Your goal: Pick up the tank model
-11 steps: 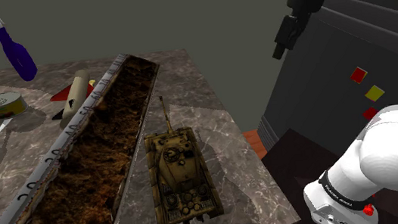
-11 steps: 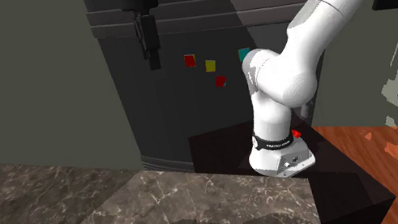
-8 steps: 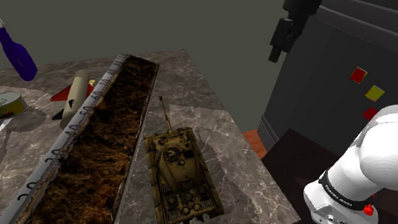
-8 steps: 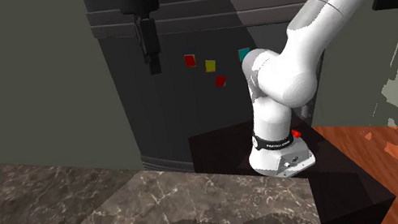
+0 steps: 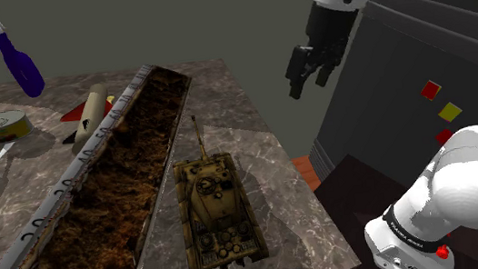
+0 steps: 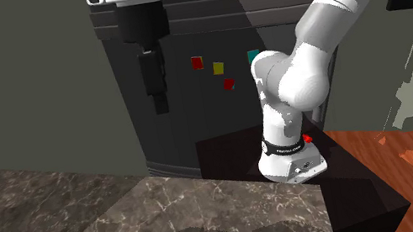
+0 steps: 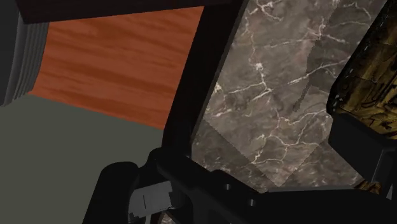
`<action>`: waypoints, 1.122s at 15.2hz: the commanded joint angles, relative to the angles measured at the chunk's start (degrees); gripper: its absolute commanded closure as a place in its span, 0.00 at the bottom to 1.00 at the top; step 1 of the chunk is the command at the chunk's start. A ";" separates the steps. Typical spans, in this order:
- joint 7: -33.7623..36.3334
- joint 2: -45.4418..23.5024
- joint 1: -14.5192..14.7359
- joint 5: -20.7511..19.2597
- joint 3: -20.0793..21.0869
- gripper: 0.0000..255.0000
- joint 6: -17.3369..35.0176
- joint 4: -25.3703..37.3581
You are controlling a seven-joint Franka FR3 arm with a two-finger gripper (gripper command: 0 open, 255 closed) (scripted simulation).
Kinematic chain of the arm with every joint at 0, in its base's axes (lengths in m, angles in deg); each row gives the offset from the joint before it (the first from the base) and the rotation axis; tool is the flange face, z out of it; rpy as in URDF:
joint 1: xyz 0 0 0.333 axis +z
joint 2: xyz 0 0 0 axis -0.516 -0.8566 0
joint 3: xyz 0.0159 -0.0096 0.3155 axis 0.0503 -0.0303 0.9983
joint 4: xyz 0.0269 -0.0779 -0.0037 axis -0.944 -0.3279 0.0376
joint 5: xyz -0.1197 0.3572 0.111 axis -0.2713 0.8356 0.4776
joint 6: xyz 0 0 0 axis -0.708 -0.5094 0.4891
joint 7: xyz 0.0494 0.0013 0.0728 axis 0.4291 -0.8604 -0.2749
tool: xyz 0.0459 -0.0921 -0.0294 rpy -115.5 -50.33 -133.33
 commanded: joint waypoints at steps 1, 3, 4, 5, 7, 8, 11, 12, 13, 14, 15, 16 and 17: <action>5.06 -2.61 0.00 1.63 3.27 0.00 1.38 1.32; 9.63 -5.10 -0.13 2.85 6.23 0.00 2.72 2.57; 11.94 -6.49 -0.22 3.33 7.68 0.00 3.41 3.33; 14.25 -7.97 -0.38 3.74 9.15 0.00 4.11 4.18; 18.90 -11.18 -0.80 4.27 12.08 0.00 5.50 6.13; 21.26 -12.92 -1.07 4.37 13.55 0.00 6.20 7.23; 28.52 -18.66 -2.06 3.92 17.96 0.00 8.22 11.04; 31.04 -20.77 -2.40 3.47 19.40 0.00 8.87 12.47; 33.61 -22.98 -2.74 2.86 20.83 0.00 9.48 13.98; 36.25 -25.30 -3.07 2.07 22.25 0.00 10.07 15.58; 38.95 -27.73 -3.35 1.10 23.62 0.00 10.61 17.26; 41.73 -30.27 -3.58 -0.07 24.94 0.00 11.10 19.03; 44.57 -32.94 -3.69 -1.45 26.18 0.00 11.52 20.89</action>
